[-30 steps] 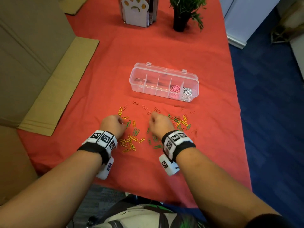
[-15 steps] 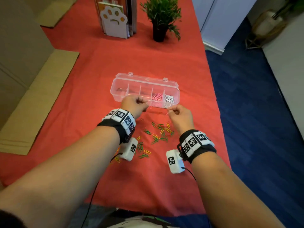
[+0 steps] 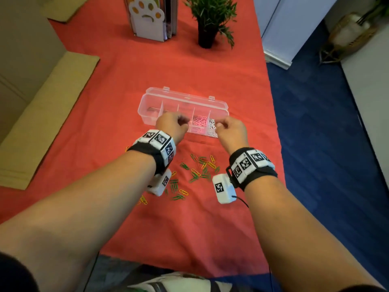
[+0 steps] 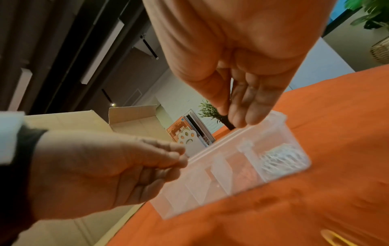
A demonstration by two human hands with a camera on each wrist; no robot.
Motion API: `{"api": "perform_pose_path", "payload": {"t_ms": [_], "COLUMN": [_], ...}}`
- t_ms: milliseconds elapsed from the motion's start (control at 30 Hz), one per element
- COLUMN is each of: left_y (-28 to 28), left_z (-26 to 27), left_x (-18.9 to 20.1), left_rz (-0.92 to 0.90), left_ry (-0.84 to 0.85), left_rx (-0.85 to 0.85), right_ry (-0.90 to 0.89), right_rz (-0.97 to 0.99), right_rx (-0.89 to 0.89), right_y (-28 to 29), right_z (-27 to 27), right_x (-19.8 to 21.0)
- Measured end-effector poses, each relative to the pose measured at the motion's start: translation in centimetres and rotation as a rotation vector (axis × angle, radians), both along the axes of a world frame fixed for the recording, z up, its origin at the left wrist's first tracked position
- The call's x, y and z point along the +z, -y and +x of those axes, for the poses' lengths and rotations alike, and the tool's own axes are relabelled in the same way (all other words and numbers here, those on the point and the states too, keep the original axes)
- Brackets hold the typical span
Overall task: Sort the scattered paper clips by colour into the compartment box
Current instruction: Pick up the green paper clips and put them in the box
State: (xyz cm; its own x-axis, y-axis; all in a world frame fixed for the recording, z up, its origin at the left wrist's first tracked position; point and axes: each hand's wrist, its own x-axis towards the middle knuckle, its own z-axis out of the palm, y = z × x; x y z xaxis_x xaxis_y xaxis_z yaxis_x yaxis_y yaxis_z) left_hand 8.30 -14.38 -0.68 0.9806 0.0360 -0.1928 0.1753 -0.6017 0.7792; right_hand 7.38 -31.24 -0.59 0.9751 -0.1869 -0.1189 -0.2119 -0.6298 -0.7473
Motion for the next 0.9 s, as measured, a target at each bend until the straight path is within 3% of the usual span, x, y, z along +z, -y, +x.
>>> {"api": "perform_pose_path", "payload": {"t_ms": [133, 400, 700, 900], "left_y": [-1.1, -1.9, -1.1, -1.6], "left_z": [-4.7, -11.8, -13.5, -13.4], "left_x": [-1.7, -4.3, -4.9, -5.3], "left_rz": [0.030, 0.320, 0.411, 0.377], "left_ry": [-0.079, -0.259, -0.221, -0.189], "left_rx": [-0.081, -0.254, -0.383, -0.345], "right_ry": [-0.087, -0.275, -0.102, -0.086], "right_rz": [-0.048, -0.239, -0.375, -0.536], "right_rx": [0.036, 0.158, 0.291, 0.421], "right_y": [1.8, 3.0, -0.6, -1.6], "right_z": [-3.9, -10.4, -11.4, -11.5], "right_x": [-2.1, -5.3, -7.4, -7.6]}}
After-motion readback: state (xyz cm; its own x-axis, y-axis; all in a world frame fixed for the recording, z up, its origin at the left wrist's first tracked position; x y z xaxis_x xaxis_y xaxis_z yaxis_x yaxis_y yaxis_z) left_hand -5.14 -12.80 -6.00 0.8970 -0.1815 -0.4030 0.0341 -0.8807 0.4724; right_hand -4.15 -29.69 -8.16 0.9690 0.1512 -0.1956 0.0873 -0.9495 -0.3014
